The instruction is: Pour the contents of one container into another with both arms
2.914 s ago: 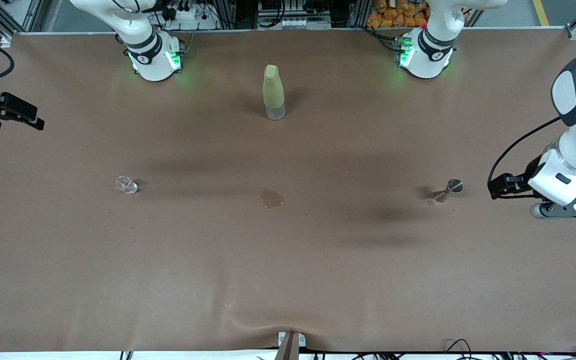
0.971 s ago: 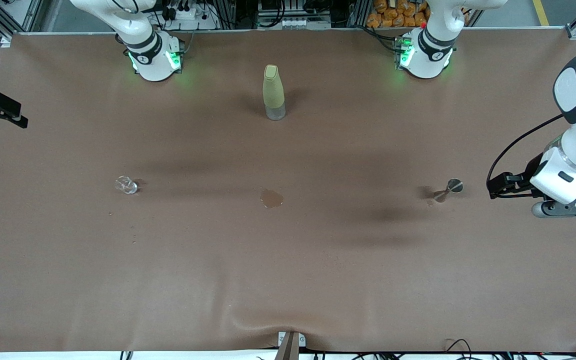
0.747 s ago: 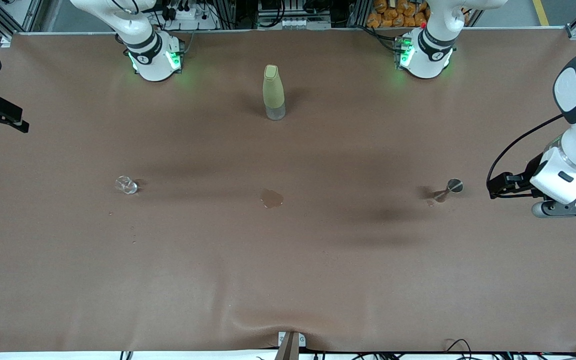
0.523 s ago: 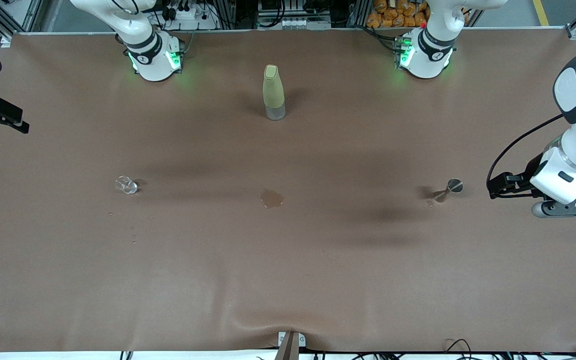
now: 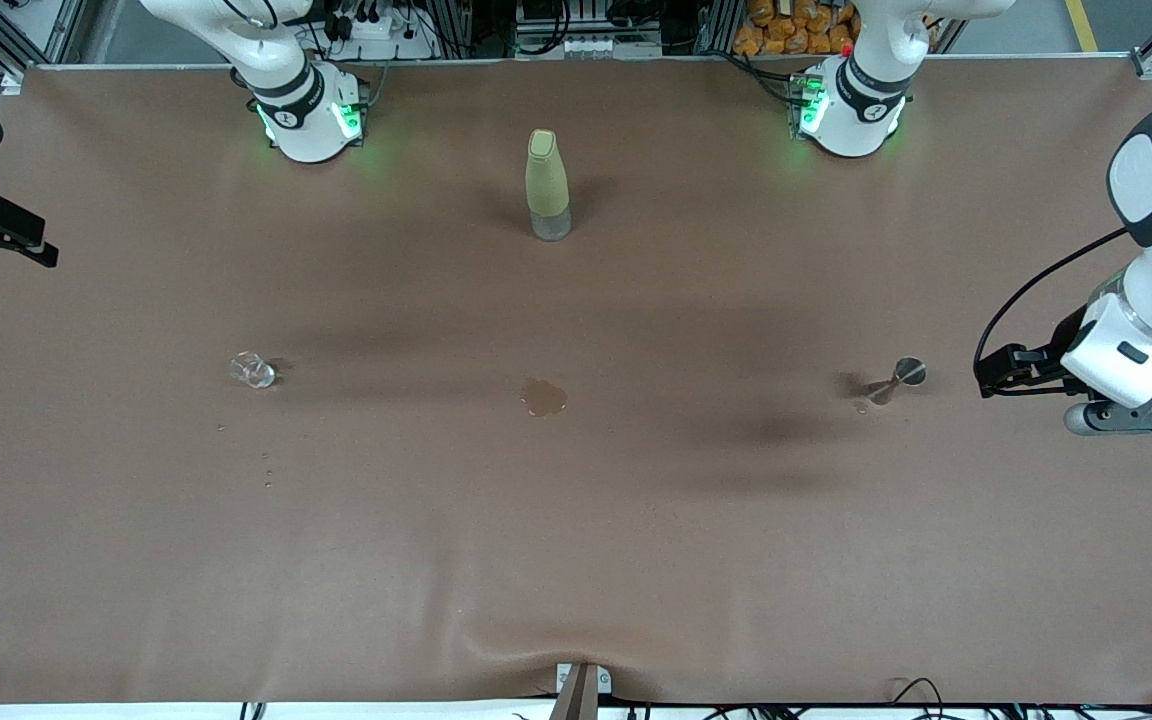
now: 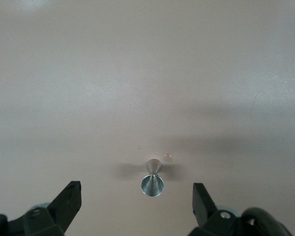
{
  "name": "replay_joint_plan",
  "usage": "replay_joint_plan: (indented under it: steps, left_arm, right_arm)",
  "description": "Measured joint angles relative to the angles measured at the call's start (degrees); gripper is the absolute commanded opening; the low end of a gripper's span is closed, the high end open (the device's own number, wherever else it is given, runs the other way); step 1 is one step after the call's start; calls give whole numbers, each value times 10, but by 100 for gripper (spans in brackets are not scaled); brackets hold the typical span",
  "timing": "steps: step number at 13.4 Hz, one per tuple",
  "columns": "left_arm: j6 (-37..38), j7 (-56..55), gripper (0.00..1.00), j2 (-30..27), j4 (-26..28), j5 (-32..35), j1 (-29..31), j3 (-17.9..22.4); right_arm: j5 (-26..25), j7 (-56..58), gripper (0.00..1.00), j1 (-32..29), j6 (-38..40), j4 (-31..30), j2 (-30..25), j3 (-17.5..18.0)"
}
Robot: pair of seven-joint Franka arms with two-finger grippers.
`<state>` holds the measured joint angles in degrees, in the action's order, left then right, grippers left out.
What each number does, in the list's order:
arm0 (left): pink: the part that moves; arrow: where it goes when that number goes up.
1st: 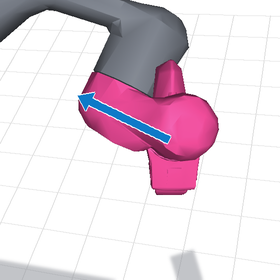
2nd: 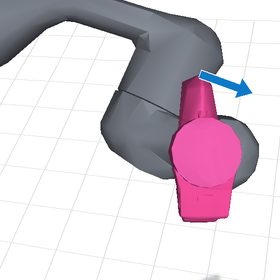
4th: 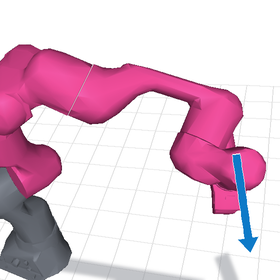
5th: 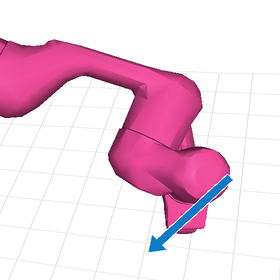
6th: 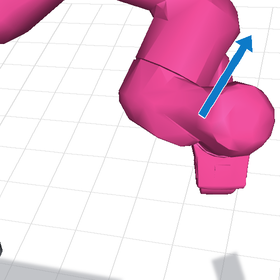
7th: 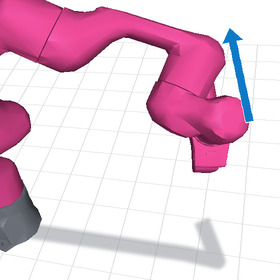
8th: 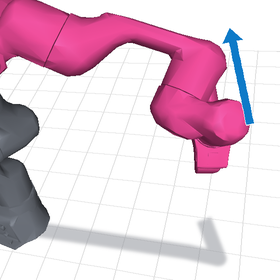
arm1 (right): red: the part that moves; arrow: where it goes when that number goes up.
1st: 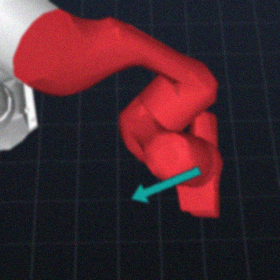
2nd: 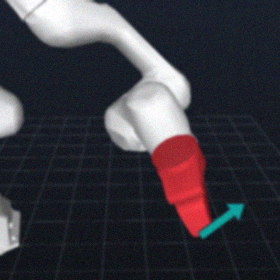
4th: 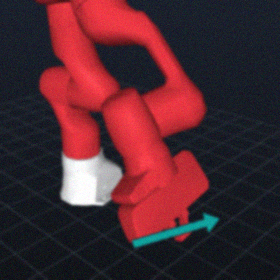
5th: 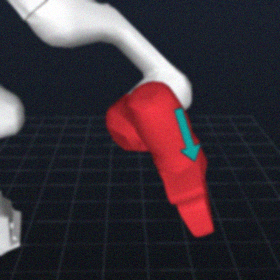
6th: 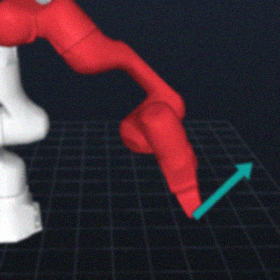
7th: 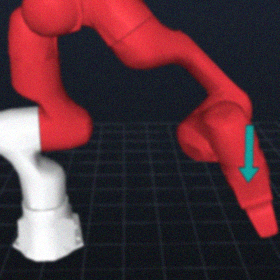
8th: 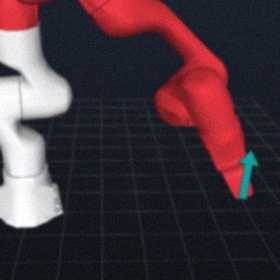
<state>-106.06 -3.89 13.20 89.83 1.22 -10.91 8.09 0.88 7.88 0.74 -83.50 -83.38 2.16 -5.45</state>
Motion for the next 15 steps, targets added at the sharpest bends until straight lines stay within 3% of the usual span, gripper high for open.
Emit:
replay_joint_plan:
  steps: [11, 15]
  left_arm:
    - [2, 6, 100, -15, -3, 0, 9, -12]
    - [2, 87, 100, -15, -2, -39, 14, -11]
  right_arm:
    - [0, 0, 100, 0, -34, -15, 9, 0]
    - [0, 1, 100, 2, -47, -26, 26, 1]
